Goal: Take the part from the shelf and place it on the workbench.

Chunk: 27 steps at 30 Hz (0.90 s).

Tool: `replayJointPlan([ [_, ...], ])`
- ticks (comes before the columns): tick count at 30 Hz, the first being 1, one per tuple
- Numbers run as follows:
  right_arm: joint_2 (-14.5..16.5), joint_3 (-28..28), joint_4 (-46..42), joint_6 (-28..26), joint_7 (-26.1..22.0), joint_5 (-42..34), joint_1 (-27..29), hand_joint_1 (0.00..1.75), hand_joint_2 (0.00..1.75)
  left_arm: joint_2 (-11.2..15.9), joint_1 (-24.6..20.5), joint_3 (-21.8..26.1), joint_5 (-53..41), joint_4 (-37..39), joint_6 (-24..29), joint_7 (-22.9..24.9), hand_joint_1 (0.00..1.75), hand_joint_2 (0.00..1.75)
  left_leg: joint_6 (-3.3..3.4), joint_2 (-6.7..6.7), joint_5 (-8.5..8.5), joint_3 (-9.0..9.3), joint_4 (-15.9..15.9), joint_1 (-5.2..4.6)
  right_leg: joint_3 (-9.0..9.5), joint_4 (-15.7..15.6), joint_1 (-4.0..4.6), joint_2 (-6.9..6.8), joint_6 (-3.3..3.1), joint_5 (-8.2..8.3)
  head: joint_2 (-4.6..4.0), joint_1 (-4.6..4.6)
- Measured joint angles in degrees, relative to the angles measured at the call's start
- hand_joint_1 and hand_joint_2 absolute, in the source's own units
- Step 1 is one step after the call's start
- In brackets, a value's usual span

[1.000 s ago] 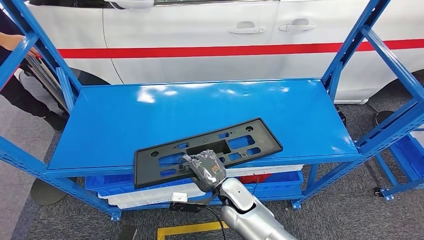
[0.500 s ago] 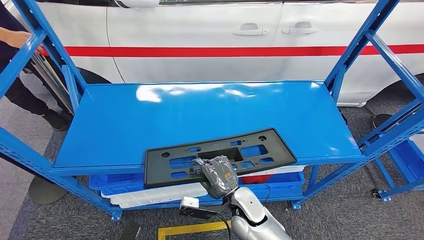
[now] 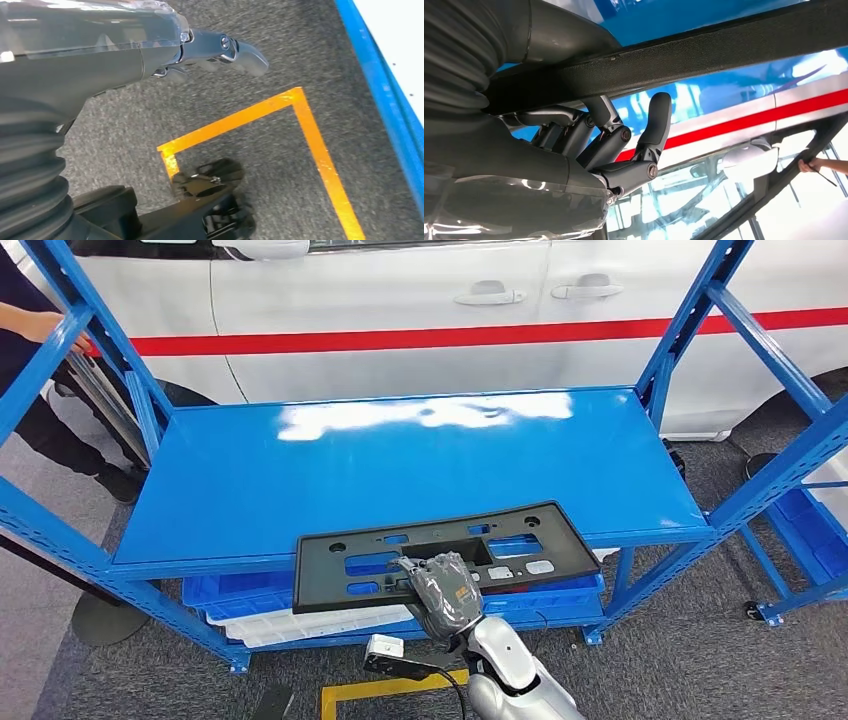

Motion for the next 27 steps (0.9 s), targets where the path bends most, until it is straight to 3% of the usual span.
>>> replayJointPlan([
  [1, 0.00, -0.02, -0.03, 0.05, 0.12, 0.24, 0.24, 1.75, 1.75, 0.04, 0.00, -0.10, -0.08, 0.00, -0.15, 0.09, 0.00, 1.75, -0.50, 0.01, -1.69, -0.68, 3.32, 0.39, -0.66, 0.11, -0.15, -0.06, 0.25, 0.41, 0.00, 0.01],
  [2, 0.00, -0.03, -0.07, 0.11, 0.23, 0.45, 0.50, 1.75, 1.75, 0.08, 0.00, -0.19, -0.17, 0.00, -0.27, 0.21, 0.00, 1.75, -1.00, 0.03, -2.28, -0.63, 5.16, 0.80, -1.33, 0.30, -0.36, -0.12, 0.52, 0.77, 0.00, 0.01],
  [3, 0.00, -0.04, -0.11, 0.20, 0.30, 0.63, 0.73, 1.75, 1.75, 0.11, 0.01, -0.27, -0.25, 0.00, -0.34, 0.33, 0.00, 1.75, -1.50, 0.05, -1.68, 0.45, 4.79, 1.19, -2.02, 0.59, -0.64, -0.18, 0.84, 1.09, 0.00, 0.02],
  [5, 0.00, -0.04, -0.37, 0.45, 0.31, 0.92, 1.00, 1.75, 1.75, 0.11, -0.08, -0.45, -0.32, -0.01, -0.39, 0.54, 0.00, 1.75, -2.66, 0.15, 0.81, 5.37, -1.84, 2.04, -3.44, 1.62, -1.26, -0.20, 1.60, 1.52, 0.00, 0.01],
  [6, 0.00, -0.06, -0.57, 0.57, 0.32, 1.03, 1.06, 1.75, 1.75, 0.09, -0.19, -0.60, -0.32, -0.02, -0.40, 0.57, 0.00, 1.75, -2.92, 0.02, 1.49, 7.90, -5.60, 2.19, -4.11, 2.22, -1.44, -0.10, 2.06, 1.69, 0.00, 0.01],
  [8, 0.00, -0.09, -0.85, 0.75, 0.32, 1.12, 1.15, 1.75, 1.75, 0.05, -0.40, -0.85, -0.18, -0.04, -0.45, 0.51, 0.00, 1.75, -2.37, -0.40, 1.52, 10.15, -9.60, 2.28, -4.95, 3.14, -1.34, 0.13, 3.01, 2.11, 0.00, 0.09],
  [11, -0.02, -0.15, -0.94, 0.64, 0.25, 0.96, 1.43, 1.75, 1.75, 0.07, -0.56, -1.07, 0.22, -0.07, -0.70, 0.19, 0.00, 1.75, -0.10, -0.54, 1.91, 9.07, -9.36, 1.95, -5.53, 3.38, -1.53, 0.37, 4.22, 2.65, 0.00, 0.17],
  [13, -0.05, -0.24, -0.96, 0.50, 0.19, 0.73, 1.71, 1.75, 1.75, 0.07, -0.70, -1.19, 0.38, -0.07, -0.86, -0.01, 0.00, 1.75, 1.14, -0.27, 3.00, 8.06, -9.44, 1.73, -6.87, 6.04, -1.77, 0.33, 4.51, -0.52, 0.00, 0.17],
  [15, -0.07, -0.31, -0.96, 0.49, 0.18, 0.45, 2.16, 1.75, 1.75, 0.07, -0.79, -1.22, 0.41, -0.08, -0.96, -0.07, 0.00, 1.75, 1.83, -0.15, 4.25, 6.53, -9.39, 1.31, -9.43, 13.14, -1.62, 0.28, 4.41, -6.26, 0.00, 0.17],
  [16, -0.08, -0.34, -0.93, 0.51, 0.21, 0.32, 2.48, 1.75, 1.75, 0.07, -0.76, -1.22, 0.40, -0.08, -1.00, -0.07, 0.00, 1.75, 2.00, -0.14, 4.87, 5.66, -9.35, 1.01, -10.49, 16.92, -1.46, 0.29, 4.31, -8.21, 0.00, 0.17],
  [17, -0.08, -0.37, -0.90, 0.52, 0.22, 0.20, 2.85, 1.75, 1.75, 0.07, -0.72, -1.22, 0.40, -0.09, -1.03, -0.07, 0.00, 1.75, 2.13, -0.14, 5.46, 4.79, -9.31, 0.66, -10.86, 19.49, -1.23, 0.29, 4.08, -9.02, 0.00, 0.17],
  [18, -0.07, -0.37, -0.87, 0.54, 0.21, 0.13, 3.19, 1.75, 1.75, 0.07, -0.70, -1.22, 0.40, -0.09, -1.07, -0.07, 0.00, 1.75, 2.23, -0.14, 6.00, 4.00, -9.28, 0.28, -10.22, 20.08, -0.94, 0.30, 3.67, -8.67, 0.00, 0.17],
  [20, 0.03, -0.33, -0.89, 0.55, 0.16, 0.03, 3.57, 1.75, 1.75, 0.07, -0.74, -1.23, 0.40, -0.09, -1.09, -0.07, 0.00, 1.75, 2.40, -0.21, 7.02, 2.71, -9.26, -0.47, -5.47, 14.66, -0.13, 0.37, 2.15, -6.14, 0.00, 0.17],
  [22, 0.10, -0.36, -0.99, 0.53, 0.16, 0.10, 3.55, 1.75, 1.75, -0.12, -0.76, -1.24, 0.40, -0.09, -1.10, -0.07, 0.00, 1.75, 2.28, -0.25, 7.95, 1.99, -9.36, -0.84, -0.01, 6.60, 0.69, 0.30, 0.33, -5.29, 0.00, 0.14],
  [23, 0.10, -0.38, -1.04, 0.52, 0.16, 0.12, 3.50, 1.75, 1.75, -0.21, -0.78, -1.25, 0.41, -0.10, -1.10, -0.08, 0.00, 1.75, 2.05, -0.24, 8.36, 1.88, -9.47, -0.72, 1.37, 4.22, 1.06, 0.28, -0.28, -5.22, 0.00, 0.13],
  [25, 0.10, -0.41, -1.10, 0.52, 0.16, 0.14, 3.49, 1.75, 1.75, -0.31, -0.83, -1.25, 0.43, -0.11, -1.14, -0.09, 0.00, 1.75, 1.39, -0.20, 9.24, 1.86, -9.90, -0.37, 1.66, 2.89, 1.54, 0.16, -0.75, -4.55, 0.00, 0.14],
  [27, 0.17, -0.41, -1.15, 0.52, 0.16, 0.14, 3.47, 1.75, 1.75, -0.31, -0.81, -1.25, 0.41, -0.11, -1.19, -0.09, 0.00, 1.75, 0.82, -0.18, 9.12, 1.50, -9.86, -0.41, 1.40, 1.63, 1.16, 0.02, -0.95, -3.04, 0.00, 0.15],
])
